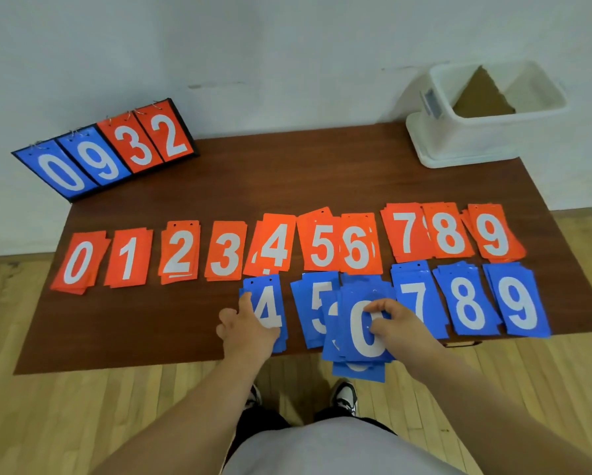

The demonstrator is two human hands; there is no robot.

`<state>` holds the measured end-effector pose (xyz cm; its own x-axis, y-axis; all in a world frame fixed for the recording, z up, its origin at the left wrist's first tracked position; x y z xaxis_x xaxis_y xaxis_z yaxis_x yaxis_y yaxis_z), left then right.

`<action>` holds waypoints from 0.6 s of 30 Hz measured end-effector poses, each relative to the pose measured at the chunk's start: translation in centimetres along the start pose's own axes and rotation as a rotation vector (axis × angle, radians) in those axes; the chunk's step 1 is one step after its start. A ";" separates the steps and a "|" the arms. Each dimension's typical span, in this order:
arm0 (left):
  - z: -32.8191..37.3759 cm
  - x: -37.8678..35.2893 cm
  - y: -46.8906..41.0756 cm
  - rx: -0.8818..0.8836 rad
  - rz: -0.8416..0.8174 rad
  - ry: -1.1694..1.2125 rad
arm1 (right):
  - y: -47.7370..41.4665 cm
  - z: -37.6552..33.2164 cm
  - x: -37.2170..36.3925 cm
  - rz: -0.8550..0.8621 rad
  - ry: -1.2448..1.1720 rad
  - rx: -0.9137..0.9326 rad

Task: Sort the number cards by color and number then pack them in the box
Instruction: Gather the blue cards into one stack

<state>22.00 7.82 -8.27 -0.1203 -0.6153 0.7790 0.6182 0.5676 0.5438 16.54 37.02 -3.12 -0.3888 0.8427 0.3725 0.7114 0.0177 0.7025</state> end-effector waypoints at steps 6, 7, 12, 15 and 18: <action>-1.3 -0.7 0.4 0.054 -0.042 0.014 | 0.0 -0.2 0.3 -0.012 -0.013 0.018; -1.4 -0.7 0.5 0.043 -0.035 -0.002 | 0.1 -0.3 0.2 -0.007 -0.017 0.019; -1.5 -0.6 0.8 -0.050 -0.007 -0.008 | 0.3 -1.0 -0.6 0.007 -0.013 0.033; -1.1 -0.8 0.9 -0.129 -0.049 0.078 | 0.6 -1.5 -1.4 0.018 -0.024 0.020; -1.0 -0.7 0.8 -0.152 -0.096 0.124 | 1.0 -1.9 -2.3 0.026 -0.035 0.004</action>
<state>23.39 8.16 -8.72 -0.0940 -0.7304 0.6765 0.7197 0.4196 0.5532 16.98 34.10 -2.09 -0.3497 0.8612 0.3689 0.7236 -0.0018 0.6903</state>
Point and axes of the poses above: each hand's wrist, its own y-axis away from the middle knuckle, its own x-axis out of the back of the hand, z = x × y, the point moved 7 cm from there along -y, towards the middle knuckle, and after that the axes turned 3 degrees about y, right-handed, at the moved point
